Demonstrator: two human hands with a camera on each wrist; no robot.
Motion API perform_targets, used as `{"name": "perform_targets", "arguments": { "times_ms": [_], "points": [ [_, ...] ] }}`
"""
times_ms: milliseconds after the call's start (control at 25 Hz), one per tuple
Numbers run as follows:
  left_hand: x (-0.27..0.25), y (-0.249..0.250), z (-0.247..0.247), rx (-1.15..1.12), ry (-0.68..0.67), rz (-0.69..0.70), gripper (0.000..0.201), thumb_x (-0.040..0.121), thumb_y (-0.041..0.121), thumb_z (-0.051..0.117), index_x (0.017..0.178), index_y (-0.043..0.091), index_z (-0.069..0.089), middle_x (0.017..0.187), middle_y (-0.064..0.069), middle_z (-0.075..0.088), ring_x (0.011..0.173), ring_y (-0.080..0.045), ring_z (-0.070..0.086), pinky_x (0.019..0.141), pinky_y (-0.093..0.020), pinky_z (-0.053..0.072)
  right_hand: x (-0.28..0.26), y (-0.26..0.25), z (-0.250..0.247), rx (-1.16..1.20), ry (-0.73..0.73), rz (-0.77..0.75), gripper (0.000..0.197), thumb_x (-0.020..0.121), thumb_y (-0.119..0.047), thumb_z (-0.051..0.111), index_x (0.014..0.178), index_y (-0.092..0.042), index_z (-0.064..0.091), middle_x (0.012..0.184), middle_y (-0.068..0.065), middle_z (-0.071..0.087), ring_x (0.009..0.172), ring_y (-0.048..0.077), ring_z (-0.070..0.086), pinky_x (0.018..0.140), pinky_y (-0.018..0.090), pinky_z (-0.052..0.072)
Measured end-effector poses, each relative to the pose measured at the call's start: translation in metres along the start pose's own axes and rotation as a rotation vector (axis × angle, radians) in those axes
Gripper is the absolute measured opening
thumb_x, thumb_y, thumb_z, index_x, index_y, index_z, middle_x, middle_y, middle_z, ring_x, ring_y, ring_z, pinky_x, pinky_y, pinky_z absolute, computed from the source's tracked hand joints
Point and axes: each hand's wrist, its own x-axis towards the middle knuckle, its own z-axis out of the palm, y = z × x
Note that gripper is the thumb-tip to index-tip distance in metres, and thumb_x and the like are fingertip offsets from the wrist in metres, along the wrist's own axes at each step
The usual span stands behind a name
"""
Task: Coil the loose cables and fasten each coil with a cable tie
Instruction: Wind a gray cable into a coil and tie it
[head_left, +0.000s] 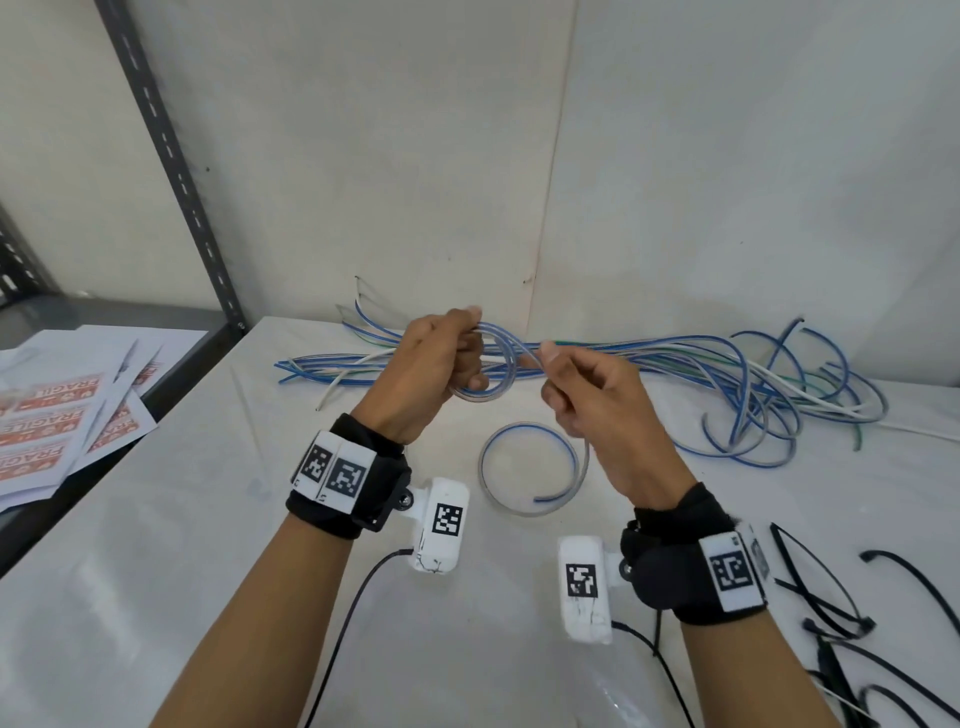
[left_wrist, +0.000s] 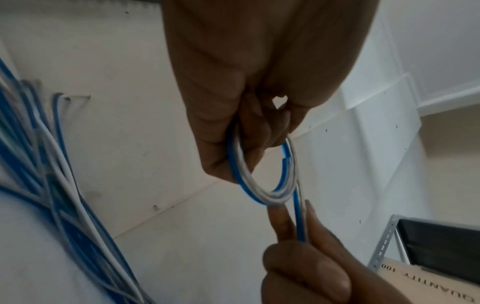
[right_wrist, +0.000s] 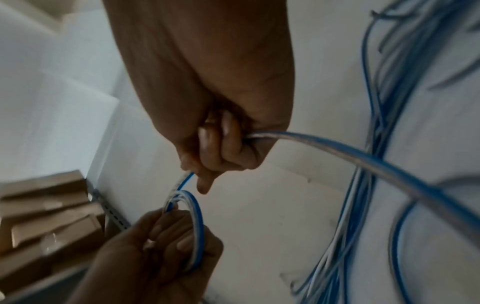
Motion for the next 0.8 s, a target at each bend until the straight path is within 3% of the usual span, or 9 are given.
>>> {"name": "perform_targets", "arguments": {
  "times_ms": [40,80,120,200,280,360,480,640,800],
  "points": [
    [0.0,0.001,0.0,-0.041,0.005,0.003,0.045,0.108,0.016,0.038,0.066,0.025,0.025,0.058,0.007,0.013,0.054,-0.014,0.009,0.05,-0.025,0.03,0.0,-0.001,0.001,0.066,-0.059,0.082,0.042,0.104,-0.03,0.053,0.066,-0.019,0.067,0.059,0.001,0.037,0.05,0.01,0.022,0.045,0.02,0.02],
    [0.0,0.001,0.0,-0.08,0.004,0.002,0.044,0.108,0.016,0.038,0.067,0.025,0.024,0.06,0.005,0.01,0.052,-0.013,0.01,0.05,-0.025,0.03,0.001,-0.001,0.002,0.127,-0.114,0.142,0.042,0.103,-0.032,0.053,0.075,-0.002,0.065,0.057,-0.001,0.034,0.05,0.01,0.018,0.045,0.02,0.017],
    [0.0,0.001,0.001,-0.114,0.001,-0.004,0.043,0.108,0.016,0.037,0.068,0.025,0.024,0.061,0.003,0.008,0.049,-0.012,0.012,0.049,-0.025,0.03,0.001,-0.001,0.003,0.178,-0.161,0.185,0.05,0.1,-0.035,0.053,0.092,0.013,0.059,0.056,-0.003,0.033,0.05,0.009,0.016,0.044,0.02,0.016],
    [0.0,0.0,0.005,-0.16,-0.004,-0.024,0.043,0.108,0.019,0.035,0.067,0.025,0.023,0.059,0.003,0.008,0.046,-0.011,0.014,0.049,-0.025,0.03,0.002,0.0,0.004,0.253,-0.212,0.239,0.07,0.095,-0.04,0.053,0.118,0.025,0.044,0.054,-0.006,0.033,0.048,0.007,0.017,0.043,0.019,0.017],
    [0.0,-0.002,0.01,-0.197,0.01,-0.032,0.044,0.108,0.02,0.034,0.065,0.023,0.025,0.054,0.006,0.012,0.044,-0.011,0.014,0.047,-0.024,0.031,0.001,0.001,0.004,0.311,-0.207,0.255,0.062,0.097,-0.038,0.052,0.123,0.018,0.052,0.054,-0.007,0.031,0.046,0.005,0.019,0.042,0.018,0.017],
    [0.0,-0.004,0.012,-0.226,0.011,-0.035,0.045,0.108,0.02,0.033,0.063,0.021,0.028,0.05,0.006,0.016,0.043,-0.011,0.014,0.047,-0.024,0.034,0.001,-0.002,0.003,0.346,-0.191,0.251,0.044,0.1,-0.036,0.05,0.115,0.003,0.065,0.054,-0.007,0.03,0.045,0.005,0.019,0.041,0.017,0.018],
    [0.0,-0.005,0.008,-0.07,-0.092,-0.083,0.046,0.105,0.02,0.03,0.06,0.016,0.036,0.05,0.002,0.02,0.045,-0.015,0.017,0.055,-0.026,0.042,0.001,-0.006,-0.007,0.337,-0.199,0.238,0.035,0.095,-0.036,0.054,0.097,-0.006,0.072,0.052,-0.007,0.029,0.044,0.004,0.02,0.04,0.016,0.018],
    [-0.009,-0.002,0.008,0.302,-0.228,-0.134,0.046,0.107,0.019,0.032,0.062,0.011,0.039,0.049,0.005,0.037,0.041,-0.012,0.03,0.064,-0.024,0.049,-0.003,-0.015,-0.017,0.069,-0.26,0.209,0.035,0.104,-0.027,0.049,0.086,-0.011,0.074,0.052,-0.007,0.028,0.045,0.005,0.02,0.041,0.016,0.017],
    [-0.01,-0.002,0.008,0.383,-0.203,-0.065,0.044,0.108,0.016,0.037,0.065,0.019,0.03,0.056,0.01,0.025,0.047,-0.009,0.024,0.064,-0.02,0.047,-0.002,-0.011,-0.019,-0.018,-0.242,0.186,0.036,0.104,-0.029,0.05,0.092,-0.008,0.076,0.054,-0.005,0.029,0.047,0.007,0.021,0.043,0.016,0.02]
  ]
}}
